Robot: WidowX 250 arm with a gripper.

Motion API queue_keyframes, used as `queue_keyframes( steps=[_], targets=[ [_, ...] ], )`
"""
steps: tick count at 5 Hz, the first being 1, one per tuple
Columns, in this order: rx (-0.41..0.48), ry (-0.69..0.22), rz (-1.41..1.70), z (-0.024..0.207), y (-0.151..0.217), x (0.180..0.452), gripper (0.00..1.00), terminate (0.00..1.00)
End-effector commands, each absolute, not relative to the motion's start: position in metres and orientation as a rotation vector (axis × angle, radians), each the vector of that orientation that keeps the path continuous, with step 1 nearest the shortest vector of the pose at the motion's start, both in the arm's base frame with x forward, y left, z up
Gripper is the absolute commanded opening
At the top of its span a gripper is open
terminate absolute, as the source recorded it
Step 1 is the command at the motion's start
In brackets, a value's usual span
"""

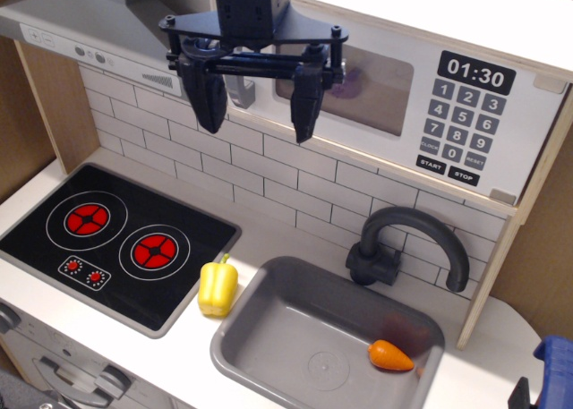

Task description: Open microwave

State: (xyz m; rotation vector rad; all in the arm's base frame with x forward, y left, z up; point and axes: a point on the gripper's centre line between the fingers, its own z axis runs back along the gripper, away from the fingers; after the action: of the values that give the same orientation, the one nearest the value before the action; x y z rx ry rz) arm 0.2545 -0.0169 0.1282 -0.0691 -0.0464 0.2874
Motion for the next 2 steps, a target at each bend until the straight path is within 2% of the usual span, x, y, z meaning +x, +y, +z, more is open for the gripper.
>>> queue_keyframes(
  steps=[1, 2],
  targets=[
    [-0.069, -0.046, 0.287, 0.128, -0.017, 0.254, 1.0, 0.0],
    [-0.01, -0.103, 0.21, 0.117, -0.005, 0.272, 1.0, 0.0]
  ],
)
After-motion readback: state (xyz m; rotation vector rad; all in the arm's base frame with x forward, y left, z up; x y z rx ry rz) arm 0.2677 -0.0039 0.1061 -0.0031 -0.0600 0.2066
